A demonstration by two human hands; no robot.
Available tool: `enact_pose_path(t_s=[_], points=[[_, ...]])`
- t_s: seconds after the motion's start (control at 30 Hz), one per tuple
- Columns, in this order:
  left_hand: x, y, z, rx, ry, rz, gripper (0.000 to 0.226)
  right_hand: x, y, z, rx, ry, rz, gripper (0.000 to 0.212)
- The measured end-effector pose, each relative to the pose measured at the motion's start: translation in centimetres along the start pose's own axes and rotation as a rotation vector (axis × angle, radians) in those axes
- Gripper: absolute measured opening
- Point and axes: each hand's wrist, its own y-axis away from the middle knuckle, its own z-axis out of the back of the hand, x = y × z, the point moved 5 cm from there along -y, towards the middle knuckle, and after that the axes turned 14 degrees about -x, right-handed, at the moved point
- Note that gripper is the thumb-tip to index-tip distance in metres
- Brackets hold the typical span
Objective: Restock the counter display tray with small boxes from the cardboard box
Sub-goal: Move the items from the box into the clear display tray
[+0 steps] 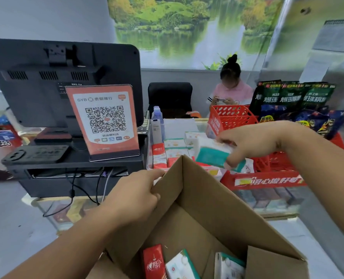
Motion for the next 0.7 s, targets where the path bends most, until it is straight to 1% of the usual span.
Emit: enact_pose_path(t_s=[0.07,0.13,0.17,0.23,0.33,0.4,0.53,0.63,0.7], points=[[-0.5,-0.3,0.0,-0.009,-0.007,-0.010,0.067,-1.5,-3.1,0.5,-0.169,-0.031,-0.057,0.045],[-1.0,-0.7,-0.1,-0.022,-0.017,-0.022,0.067,-2.9,-6.6,-0.4,-0.263,-0.082,-0.118,0.053],[-1.2,-0.8,-0.1,-0.027,-0.022,-0.027,0.067,-3.6,-8.2,-1.2,-0.284,-0.105,-0.144,0.059],[-1.6,-1.1,-0.2,-0.036,-0.034,-0.032,0.066,-4.8,-11.1,-2.9,-0.301,-0.132,-0.186,0.070],[-2.1,-1.4,-0.5,-0.042,-0.064,-0.043,0.064,-5.9,-14.5,-5.1,-0.296,-0.172,-0.224,0.076],[-2.4,-1.5,-0.7,-0.050,-0.087,-0.043,0.062,-6.5,-16.4,-6.5,-0.282,-0.158,-0.235,0.076],[-3.0,-1.6,-0.9,-0.058,-0.144,-0.040,0.059,-7.8,-19.5,-9.0,-0.264,0.016,-0.243,0.071],[-3.2,-1.6,-1.2,-0.060,-0.182,-0.023,0.055,-8.7,-21.0,-10.3,-0.238,0.065,-0.248,0.067],[-3.3,-1.6,-1.4,-0.059,-0.198,-0.014,0.053,-9.1,-21.7,-11.0,-0.239,0.093,-0.245,0.068]])
